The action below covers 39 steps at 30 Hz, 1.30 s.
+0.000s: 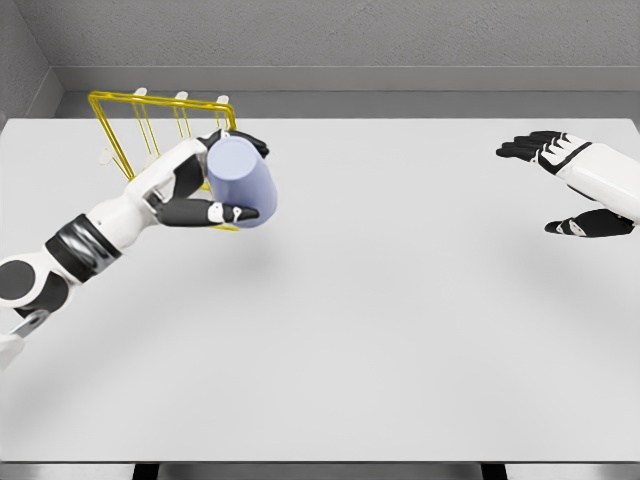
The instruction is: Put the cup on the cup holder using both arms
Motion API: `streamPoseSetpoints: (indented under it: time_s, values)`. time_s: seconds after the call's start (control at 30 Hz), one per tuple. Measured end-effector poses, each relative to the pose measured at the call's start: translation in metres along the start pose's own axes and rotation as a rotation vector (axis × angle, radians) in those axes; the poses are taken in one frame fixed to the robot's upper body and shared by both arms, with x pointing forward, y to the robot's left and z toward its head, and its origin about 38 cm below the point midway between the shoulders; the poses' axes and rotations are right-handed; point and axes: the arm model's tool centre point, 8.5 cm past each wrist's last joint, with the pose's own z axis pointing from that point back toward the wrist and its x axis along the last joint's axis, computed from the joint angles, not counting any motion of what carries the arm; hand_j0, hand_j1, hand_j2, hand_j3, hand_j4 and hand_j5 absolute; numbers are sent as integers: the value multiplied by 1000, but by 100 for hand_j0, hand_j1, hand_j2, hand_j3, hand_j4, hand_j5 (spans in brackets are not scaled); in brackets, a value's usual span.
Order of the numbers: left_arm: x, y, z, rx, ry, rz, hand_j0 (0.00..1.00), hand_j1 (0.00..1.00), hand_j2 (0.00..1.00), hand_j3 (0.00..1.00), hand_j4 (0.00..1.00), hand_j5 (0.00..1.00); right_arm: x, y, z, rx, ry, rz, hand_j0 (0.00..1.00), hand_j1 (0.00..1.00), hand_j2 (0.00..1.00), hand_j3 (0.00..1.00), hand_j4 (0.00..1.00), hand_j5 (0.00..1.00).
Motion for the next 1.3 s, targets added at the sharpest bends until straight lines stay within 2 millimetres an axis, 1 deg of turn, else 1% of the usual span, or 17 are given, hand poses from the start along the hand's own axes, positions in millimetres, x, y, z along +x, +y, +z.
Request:
streamPoseSetpoints:
  time_s: [0.2, 0.43, 0.47, 0.83, 1.3]
  values:
    - [3, 14, 3, 31, 1, -5, 59, 59, 59, 59, 59, 59, 0, 0, 0, 0, 0, 0, 100, 100, 100, 100, 100, 100]
    - [0, 31, 5, 76, 17, -2, 59, 59, 59, 59, 59, 59, 0, 0, 0, 0, 0, 0, 100, 100, 100, 100, 100, 100]
    - [1, 34, 4, 80, 14, -6, 59, 59, 59, 59, 59, 59, 0, 0, 0, 0, 0, 0, 100, 100, 100, 100, 100, 100]
    - [4, 44, 7, 100, 17, -3, 60, 60, 60, 60, 60, 60, 0, 0, 0, 1, 0, 0, 100, 100, 100, 100, 100, 100]
    - [-5, 57, 12, 137, 48, -4, 62, 62, 62, 62, 62, 62, 0, 0, 0, 1, 0, 0, 100, 100, 100, 100, 100, 100]
